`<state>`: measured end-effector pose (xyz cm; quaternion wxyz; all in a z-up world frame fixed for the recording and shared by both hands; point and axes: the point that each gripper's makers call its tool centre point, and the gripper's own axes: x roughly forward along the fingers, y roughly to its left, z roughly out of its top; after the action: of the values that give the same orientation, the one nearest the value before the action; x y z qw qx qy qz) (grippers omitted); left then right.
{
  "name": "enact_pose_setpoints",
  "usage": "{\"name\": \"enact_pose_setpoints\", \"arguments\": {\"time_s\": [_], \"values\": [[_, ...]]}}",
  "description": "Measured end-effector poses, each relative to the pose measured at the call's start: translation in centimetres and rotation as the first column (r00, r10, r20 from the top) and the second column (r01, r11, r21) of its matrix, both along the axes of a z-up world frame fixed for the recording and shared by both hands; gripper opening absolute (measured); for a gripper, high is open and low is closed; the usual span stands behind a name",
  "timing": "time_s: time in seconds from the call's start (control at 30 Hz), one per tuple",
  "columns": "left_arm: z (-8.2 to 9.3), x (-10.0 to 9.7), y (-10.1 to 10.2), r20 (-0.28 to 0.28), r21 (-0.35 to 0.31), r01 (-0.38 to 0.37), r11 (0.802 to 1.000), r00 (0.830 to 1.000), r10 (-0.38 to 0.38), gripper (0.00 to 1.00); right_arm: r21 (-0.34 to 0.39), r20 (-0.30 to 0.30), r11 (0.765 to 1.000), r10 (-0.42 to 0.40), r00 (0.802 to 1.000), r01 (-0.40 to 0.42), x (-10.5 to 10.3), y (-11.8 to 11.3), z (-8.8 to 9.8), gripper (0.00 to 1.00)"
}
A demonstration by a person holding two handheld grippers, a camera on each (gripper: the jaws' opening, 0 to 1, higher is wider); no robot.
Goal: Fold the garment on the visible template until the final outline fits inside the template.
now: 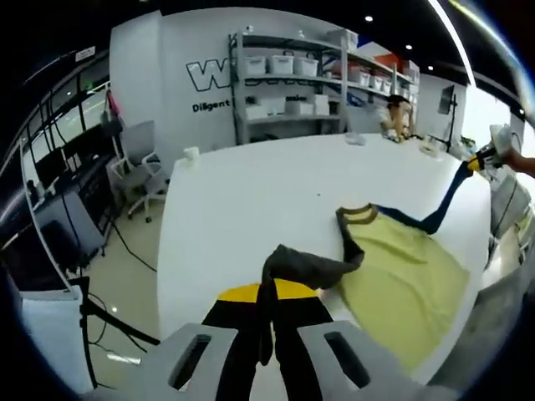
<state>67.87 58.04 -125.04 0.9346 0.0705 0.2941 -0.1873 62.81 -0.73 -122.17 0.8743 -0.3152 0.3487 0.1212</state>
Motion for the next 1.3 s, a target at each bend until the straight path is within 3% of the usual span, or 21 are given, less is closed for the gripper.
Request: {"name": "enact_pose_setpoints", "arguments": {"time_s": [0.43,0.57,0.83,1.3], "values": [[0.0,1.4,3.3,-0.021,0.015,-0.094,0.995,0.995,0.094,0.03,-0.015,-0.008,0.994,-0.109,0.994,0.109,1.3,-4.7,0.0,0.00],[-0.7,1.4,4.1,-0.044,0.023,-0.119,0.993,0.992,0.119,0.03,-0.033,-0.027,0.992,-0.120,0.992,0.119,1.2,-6.3,-1.0,0.00],[-1.6,2.0,4.1,-0.059,0.028,-0.134,0.991,0.989,0.136,0.03,-0.038,-0.050,0.992,-0.126,0.991,0.124,0.7,-7.3,-2.6,0.00],[-4.6,2.0,5.6,-0.126,0.046,-0.210,0.977,0.969,0.214,0.03,-0.089,-0.127,0.986,-0.150,0.980,0.139,-0.7,-10.0,-6.4,0.00]]}}
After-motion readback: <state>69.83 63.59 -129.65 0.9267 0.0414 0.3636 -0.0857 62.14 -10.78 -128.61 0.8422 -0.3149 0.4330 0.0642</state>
